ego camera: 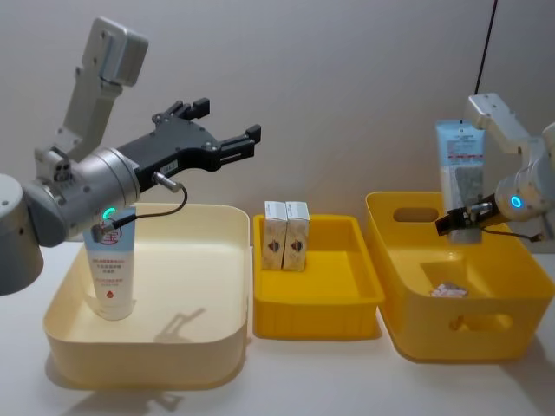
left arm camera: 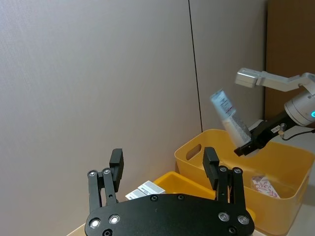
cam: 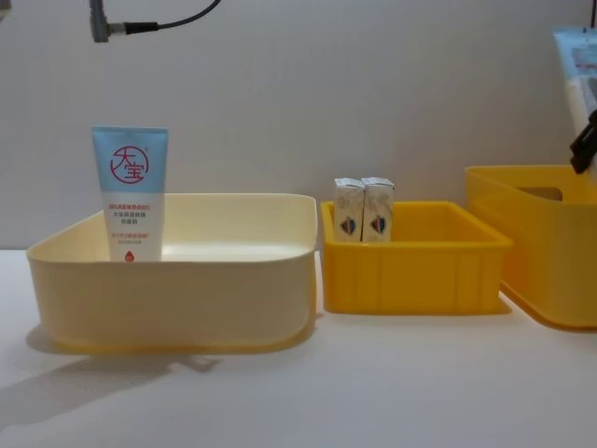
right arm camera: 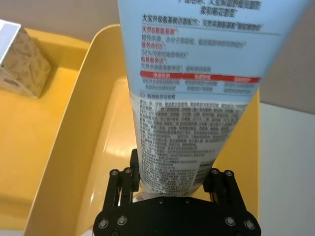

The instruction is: Bimanual collaborative sorting of washing and personal care products

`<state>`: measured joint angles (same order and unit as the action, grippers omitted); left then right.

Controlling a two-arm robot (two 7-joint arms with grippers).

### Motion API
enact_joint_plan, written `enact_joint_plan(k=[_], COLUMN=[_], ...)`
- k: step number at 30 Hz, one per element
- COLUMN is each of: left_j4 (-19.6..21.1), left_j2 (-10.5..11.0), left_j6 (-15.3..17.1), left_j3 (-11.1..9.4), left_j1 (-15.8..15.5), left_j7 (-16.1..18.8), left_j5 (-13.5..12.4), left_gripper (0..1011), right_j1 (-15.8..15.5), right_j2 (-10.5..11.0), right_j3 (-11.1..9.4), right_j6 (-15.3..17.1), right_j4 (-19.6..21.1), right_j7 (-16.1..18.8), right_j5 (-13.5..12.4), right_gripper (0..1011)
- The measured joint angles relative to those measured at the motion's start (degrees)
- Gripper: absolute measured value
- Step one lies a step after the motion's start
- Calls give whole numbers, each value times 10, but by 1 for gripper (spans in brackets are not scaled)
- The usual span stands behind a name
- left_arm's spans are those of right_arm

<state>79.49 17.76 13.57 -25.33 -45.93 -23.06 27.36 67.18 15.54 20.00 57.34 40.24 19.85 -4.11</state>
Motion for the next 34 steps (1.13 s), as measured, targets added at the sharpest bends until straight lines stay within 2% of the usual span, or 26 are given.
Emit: enact_joint_plan(k=[4, 5, 7, 8, 12, 15, 24, 34], left_j4=[0, 0, 0, 0, 0, 0, 0, 0], left_j2=[0, 0, 0, 0, 0, 0, 0, 0], left_j6=[0, 0, 0, 0, 0, 0, 0, 0], left_j3=[0, 0, 0, 0, 0, 0, 0, 0], left_j1=[0, 0, 0, 0, 0, 0, 0, 0], left_j7=[0, 0, 0, 0, 0, 0, 0, 0], left_j5=[0, 0, 0, 0, 0, 0, 0, 0], left_gripper=[1003, 1003, 1003, 1003, 1003, 1003, 1003, 1003], right_j1=[45, 66, 78, 95, 126, 144, 177, 194], right_j2=[-9, -15, -18, -23, -31, -35, -44, -49], right_j3=[20, 28, 34, 41, 55, 63, 77, 84], right_j6=[2, 0, -3, -6, -12, -15, -20, -23], right_j4=[-74, -111, -134, -163, -220, -251, -310, -339], right_j7=[36, 49, 59, 70, 90, 102, 124, 136], right_j5=[5, 6, 8, 10, 13, 15, 18, 20], right_gripper=[754, 782, 856, 869, 981, 1001, 1001, 1001])
